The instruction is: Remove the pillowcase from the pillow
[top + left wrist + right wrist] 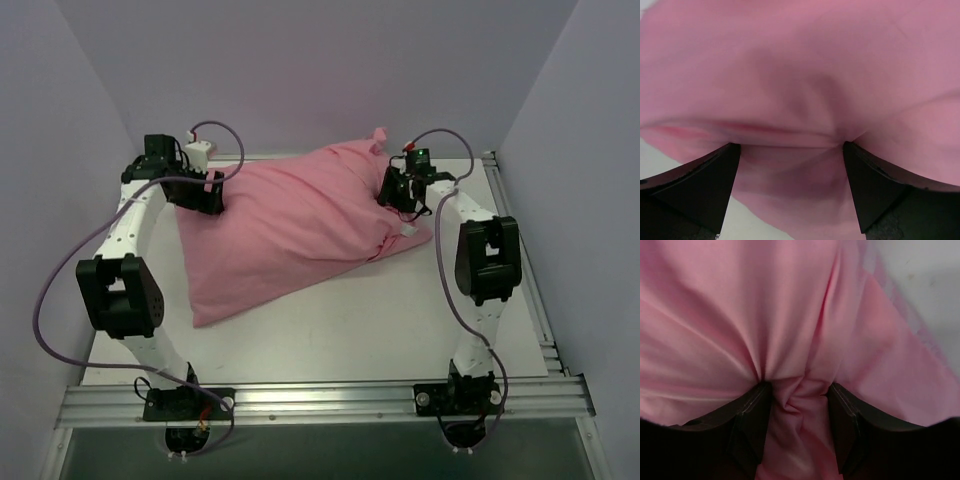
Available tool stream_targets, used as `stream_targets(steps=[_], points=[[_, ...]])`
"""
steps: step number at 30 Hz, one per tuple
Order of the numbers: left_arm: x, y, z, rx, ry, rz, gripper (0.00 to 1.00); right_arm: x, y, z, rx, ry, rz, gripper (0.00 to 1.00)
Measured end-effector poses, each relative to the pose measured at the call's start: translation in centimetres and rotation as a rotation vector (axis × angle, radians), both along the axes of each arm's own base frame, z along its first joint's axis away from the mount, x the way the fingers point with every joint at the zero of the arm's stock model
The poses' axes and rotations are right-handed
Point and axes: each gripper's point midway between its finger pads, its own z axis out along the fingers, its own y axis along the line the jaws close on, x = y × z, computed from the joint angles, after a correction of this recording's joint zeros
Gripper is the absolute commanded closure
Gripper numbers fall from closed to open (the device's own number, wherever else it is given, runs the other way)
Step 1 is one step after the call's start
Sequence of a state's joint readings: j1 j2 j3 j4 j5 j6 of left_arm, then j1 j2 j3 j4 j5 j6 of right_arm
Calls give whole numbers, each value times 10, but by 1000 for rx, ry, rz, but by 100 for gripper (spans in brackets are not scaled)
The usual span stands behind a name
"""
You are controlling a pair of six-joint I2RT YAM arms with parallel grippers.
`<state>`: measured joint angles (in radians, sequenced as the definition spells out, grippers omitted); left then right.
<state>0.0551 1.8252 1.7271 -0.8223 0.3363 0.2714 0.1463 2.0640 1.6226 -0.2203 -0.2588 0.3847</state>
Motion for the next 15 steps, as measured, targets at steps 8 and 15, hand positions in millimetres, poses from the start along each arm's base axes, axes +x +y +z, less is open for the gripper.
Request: stream_targets(steps=[8,15], points=[[-30,5,-1,125,-42,-20,6,-118,91,20,-29,-71,128,51],[-55,-69,54,132,-207,-268,6,-249,170,34,103,-18,334,48]])
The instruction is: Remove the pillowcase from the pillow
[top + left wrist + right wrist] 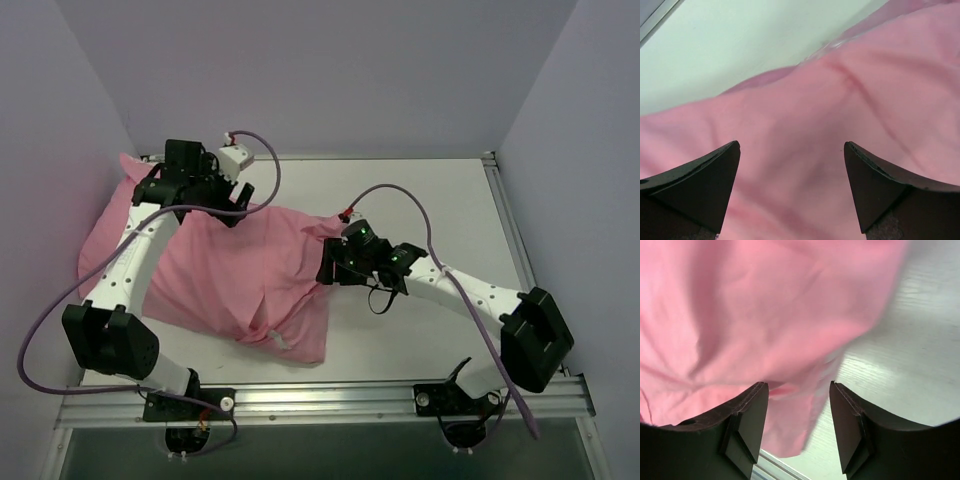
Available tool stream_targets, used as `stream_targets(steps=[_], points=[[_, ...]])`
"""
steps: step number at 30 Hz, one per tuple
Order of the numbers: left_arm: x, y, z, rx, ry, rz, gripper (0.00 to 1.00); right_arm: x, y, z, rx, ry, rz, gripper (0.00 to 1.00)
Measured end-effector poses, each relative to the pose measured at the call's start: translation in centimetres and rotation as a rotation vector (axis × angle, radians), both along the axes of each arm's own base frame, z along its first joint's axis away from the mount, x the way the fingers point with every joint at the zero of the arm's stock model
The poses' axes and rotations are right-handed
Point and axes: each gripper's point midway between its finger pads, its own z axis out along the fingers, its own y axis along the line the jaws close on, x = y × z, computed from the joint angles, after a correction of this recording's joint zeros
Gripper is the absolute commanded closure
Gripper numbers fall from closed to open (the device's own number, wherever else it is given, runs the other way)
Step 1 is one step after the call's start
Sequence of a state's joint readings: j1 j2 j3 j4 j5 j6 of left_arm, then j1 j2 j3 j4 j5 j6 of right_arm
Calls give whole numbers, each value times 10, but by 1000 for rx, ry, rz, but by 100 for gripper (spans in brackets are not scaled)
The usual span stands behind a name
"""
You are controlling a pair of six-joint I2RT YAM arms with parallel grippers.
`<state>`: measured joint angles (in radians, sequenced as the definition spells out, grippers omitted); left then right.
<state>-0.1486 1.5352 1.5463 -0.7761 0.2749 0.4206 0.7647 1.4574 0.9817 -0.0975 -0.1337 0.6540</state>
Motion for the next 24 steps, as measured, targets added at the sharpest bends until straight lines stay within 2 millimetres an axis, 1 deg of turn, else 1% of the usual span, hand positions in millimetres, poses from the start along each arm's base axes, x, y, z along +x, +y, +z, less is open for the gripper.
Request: stream_targets(steps=[1,3,4,6,8,10,12,13,14,15,17,18,20,22,23,24], points=[[-7,-13,3,2,-4,-45,6,-2,-4,3,-5,3,-12,48],[-22,-35,2,7,3,-130,6,2,-16,13,-21,-22,-58,47],[-30,-41,-3,11,19,-161,6,5,-22,21,-33,-35,-78,47],[-46,-47,-16,23,66,-200,6,16,-26,46,-43,-87,-115,46],[-57,-43,-31,34,116,-201,5,27,-18,79,-13,-159,-130,46],[-66,-34,-47,41,170,-182,4,32,-2,108,36,-229,-126,42],[-73,-27,-54,38,188,-165,2,30,17,126,76,-275,-108,39],[-76,-25,-56,33,185,-162,2,30,27,131,89,-291,-98,39],[-79,-24,-56,30,179,-162,15,30,37,131,95,-300,-90,39],[-81,-24,-56,24,171,-160,39,30,47,128,88,-297,-81,39],[-85,-25,-57,15,160,-161,65,33,69,116,69,-295,-64,39],[-85,-25,-59,11,159,-160,96,35,80,107,52,-290,-55,40],[-84,-25,-63,2,165,-152,98,36,97,85,4,-280,-44,40],[-82,-23,-67,-15,173,-137,98,36,106,64,-54,-276,-41,41],[-81,-22,-67,-27,175,-129,98,36,108,56,-83,-280,-44,43],[-80,-22,-67,-37,175,-122,98,36,109,49,-107,-285,-48,49]])
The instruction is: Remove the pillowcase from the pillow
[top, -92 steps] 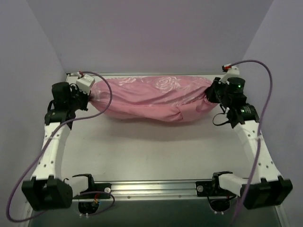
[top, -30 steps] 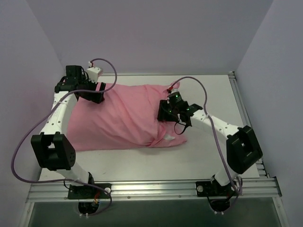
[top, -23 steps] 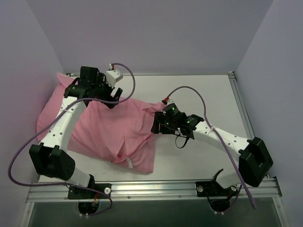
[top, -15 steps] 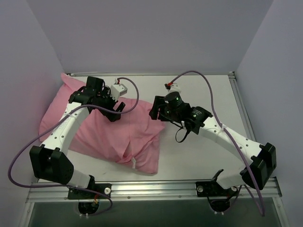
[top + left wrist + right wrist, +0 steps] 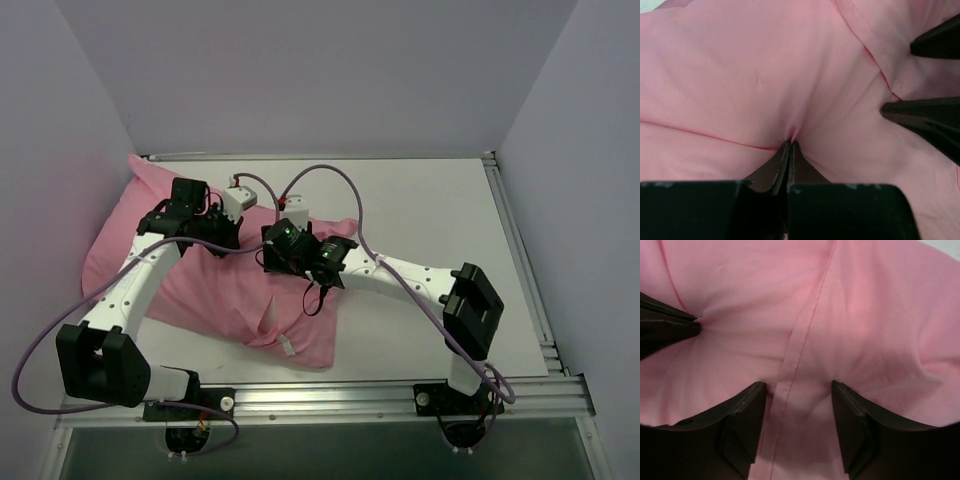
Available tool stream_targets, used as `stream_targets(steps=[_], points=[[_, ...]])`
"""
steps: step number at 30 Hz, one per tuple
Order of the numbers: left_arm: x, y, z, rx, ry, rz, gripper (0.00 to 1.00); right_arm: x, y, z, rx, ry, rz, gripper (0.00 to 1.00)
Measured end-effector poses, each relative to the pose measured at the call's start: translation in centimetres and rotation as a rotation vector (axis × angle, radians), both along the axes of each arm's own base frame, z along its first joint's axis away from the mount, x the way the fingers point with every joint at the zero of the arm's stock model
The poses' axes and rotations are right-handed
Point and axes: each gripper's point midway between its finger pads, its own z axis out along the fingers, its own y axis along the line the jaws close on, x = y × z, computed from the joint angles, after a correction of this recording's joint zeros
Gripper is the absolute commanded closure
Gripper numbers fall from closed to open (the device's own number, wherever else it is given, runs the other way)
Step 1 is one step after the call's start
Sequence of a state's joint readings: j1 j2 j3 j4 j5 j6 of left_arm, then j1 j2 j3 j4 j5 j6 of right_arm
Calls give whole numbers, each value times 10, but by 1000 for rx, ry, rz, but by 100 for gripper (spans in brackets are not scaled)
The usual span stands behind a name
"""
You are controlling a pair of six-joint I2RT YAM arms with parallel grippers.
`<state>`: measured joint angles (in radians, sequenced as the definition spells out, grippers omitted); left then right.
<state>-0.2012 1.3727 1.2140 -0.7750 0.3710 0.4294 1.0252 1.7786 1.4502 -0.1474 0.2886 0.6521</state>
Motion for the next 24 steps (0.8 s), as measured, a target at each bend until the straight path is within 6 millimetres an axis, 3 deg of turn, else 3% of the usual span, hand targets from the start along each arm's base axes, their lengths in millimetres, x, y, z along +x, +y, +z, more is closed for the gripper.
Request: stream_targets(steps=[5,10,14,16,18,21,24], points=[[2,1,0,-20,-21,22,98,9,-8,-6,-84,-49,-80,62],[5,10,-1,0,-62,51,98,13,-32,-10,-138,-82,-163,64],[9,19,-5,27,-77,70,98,6,-73,-19,-175,-70,-216,79],[11,24,-6,37,-80,82,98,10,-100,-28,-192,-48,-259,86],[12,26,-6,38,-84,88,98,18,-128,-37,-203,-27,-315,99],[14,28,-4,40,-96,89,98,24,-156,-51,-193,5,-371,100],[17,31,-3,40,-106,89,98,27,-163,-59,-124,28,-369,100]])
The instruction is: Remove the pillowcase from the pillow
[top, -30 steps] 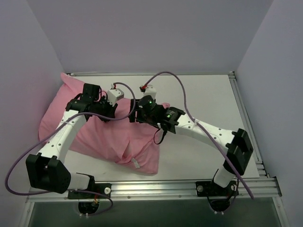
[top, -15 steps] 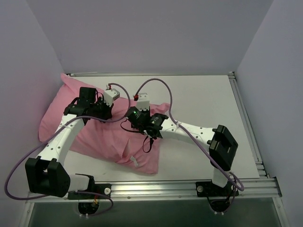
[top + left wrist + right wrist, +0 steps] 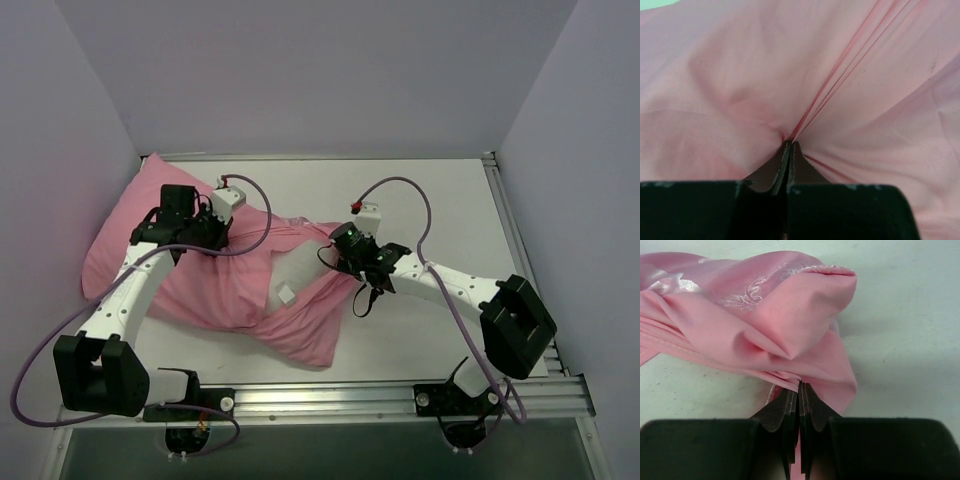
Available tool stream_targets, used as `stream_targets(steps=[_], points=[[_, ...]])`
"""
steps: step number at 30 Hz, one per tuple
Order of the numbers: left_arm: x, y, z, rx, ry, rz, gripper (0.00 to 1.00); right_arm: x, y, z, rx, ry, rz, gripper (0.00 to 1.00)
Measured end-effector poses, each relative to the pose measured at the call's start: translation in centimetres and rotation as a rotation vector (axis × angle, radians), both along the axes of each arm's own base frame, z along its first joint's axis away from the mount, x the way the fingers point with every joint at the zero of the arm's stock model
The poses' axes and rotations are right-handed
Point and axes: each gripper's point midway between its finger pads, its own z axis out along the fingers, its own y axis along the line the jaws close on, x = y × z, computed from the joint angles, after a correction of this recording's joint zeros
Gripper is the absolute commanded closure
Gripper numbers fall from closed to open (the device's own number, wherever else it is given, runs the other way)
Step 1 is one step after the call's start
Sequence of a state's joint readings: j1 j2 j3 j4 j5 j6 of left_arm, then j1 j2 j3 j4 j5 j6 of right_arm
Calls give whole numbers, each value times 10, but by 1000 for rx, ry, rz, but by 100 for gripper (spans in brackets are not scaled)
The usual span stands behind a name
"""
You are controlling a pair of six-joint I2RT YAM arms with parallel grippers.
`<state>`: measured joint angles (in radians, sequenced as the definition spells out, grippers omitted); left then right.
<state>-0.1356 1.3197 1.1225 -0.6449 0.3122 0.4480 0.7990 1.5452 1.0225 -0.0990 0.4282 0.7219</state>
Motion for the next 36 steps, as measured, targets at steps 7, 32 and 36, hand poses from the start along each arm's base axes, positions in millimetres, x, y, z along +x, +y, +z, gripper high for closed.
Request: stream_targets(steps=[7,32,36], points=[[2,0,13,-1,-10,-40,21,-6,22,-22,157,30,146,100],[-23,-221,-5,146,-48,-564,32,-6,40,-23,413,76,233,100],[-15,-222,-5,162,-93,-564,35,-5,38,-24,435,88,216,100]])
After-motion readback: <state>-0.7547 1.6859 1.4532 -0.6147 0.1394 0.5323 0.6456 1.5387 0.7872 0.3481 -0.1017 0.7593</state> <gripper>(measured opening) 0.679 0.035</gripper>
